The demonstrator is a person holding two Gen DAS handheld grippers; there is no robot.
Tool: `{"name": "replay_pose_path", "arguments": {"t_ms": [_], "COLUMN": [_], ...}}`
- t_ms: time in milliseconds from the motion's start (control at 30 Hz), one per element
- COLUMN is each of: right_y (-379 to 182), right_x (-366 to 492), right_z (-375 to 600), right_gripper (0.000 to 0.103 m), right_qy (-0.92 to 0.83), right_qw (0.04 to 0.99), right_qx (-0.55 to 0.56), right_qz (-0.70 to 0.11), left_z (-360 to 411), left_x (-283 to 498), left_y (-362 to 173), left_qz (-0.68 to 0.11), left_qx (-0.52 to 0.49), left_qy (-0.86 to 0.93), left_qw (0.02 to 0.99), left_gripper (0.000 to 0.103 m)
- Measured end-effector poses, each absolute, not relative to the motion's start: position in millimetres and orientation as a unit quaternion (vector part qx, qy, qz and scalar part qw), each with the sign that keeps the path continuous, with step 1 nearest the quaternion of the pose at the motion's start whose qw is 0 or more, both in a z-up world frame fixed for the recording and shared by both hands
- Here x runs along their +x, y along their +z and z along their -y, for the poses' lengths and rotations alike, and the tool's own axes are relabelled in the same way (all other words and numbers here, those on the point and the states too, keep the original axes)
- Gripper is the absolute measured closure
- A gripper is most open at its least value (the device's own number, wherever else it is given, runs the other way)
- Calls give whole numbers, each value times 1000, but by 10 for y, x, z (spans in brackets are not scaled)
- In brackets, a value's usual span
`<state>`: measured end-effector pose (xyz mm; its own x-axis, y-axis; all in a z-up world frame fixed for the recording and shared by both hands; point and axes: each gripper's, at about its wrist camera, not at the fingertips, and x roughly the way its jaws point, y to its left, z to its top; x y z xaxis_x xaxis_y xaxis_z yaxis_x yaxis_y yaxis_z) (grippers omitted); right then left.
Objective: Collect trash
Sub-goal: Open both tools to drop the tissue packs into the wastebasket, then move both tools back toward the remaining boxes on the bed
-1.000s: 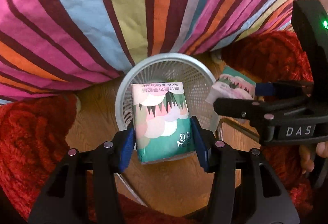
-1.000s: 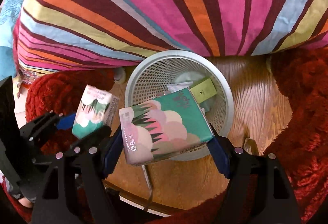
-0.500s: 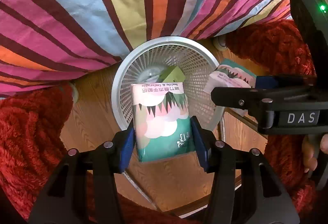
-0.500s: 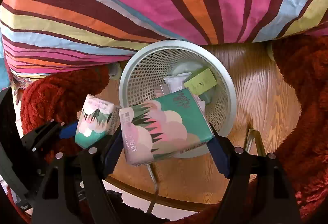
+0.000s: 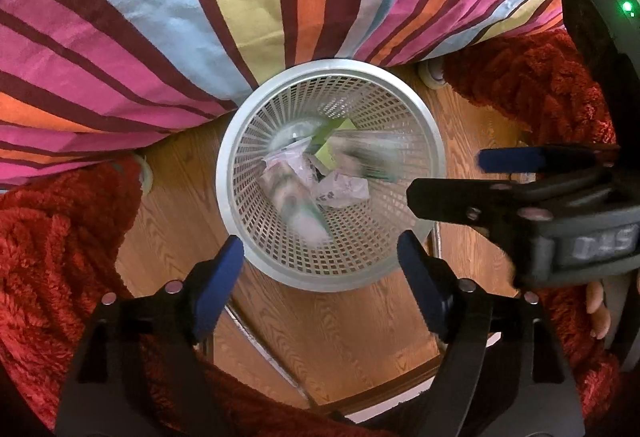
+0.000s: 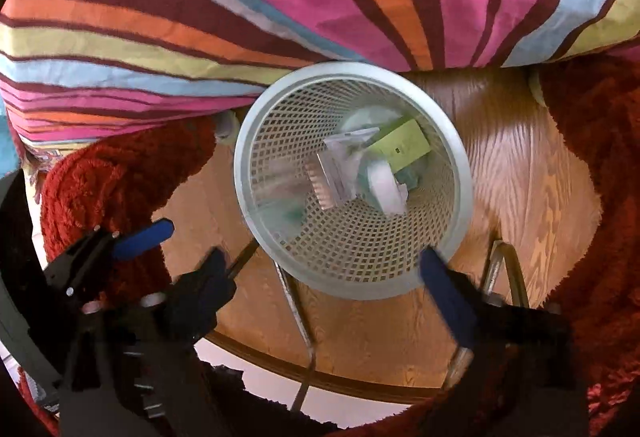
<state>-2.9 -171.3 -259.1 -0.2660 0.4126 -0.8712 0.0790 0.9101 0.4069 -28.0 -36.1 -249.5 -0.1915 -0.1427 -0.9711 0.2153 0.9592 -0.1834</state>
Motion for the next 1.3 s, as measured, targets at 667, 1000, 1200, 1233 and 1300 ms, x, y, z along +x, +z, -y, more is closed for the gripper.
{"name": "replay_pose_path", "arguments": {"t_ms": [667, 1000, 1200, 1233, 1300], "right_y": [-2552, -2393, -1962, -1898, -1767], "right_x": [-20, -9, -12, -9, -1], "right_z": [1729, 1697, 1705, 1713, 1746], "right_gripper": [8, 8, 8, 8, 8], "right_qy": [141, 151, 205, 209, 215], "right_qw": [594, 623, 682, 691, 711], "right_qx": [164, 141, 160, 163, 168], "right_qz": [-775, -755, -684, -672, -648], "left_z": [272, 207, 177, 171, 170], "left_x": [-263, -252, -241, -241, -236], "left_y": [-2471, -2355, -2060, -2001, -1913], "left_qz": [-756, -739, -695, -685, -670], "left_qx": [3, -6, -6, -7, -11], "left_qy": [-126, -119, -122, -122, -126], "left_qw": [643, 663, 709, 718, 731], "left_gripper": [26, 26, 21, 18, 15]}}
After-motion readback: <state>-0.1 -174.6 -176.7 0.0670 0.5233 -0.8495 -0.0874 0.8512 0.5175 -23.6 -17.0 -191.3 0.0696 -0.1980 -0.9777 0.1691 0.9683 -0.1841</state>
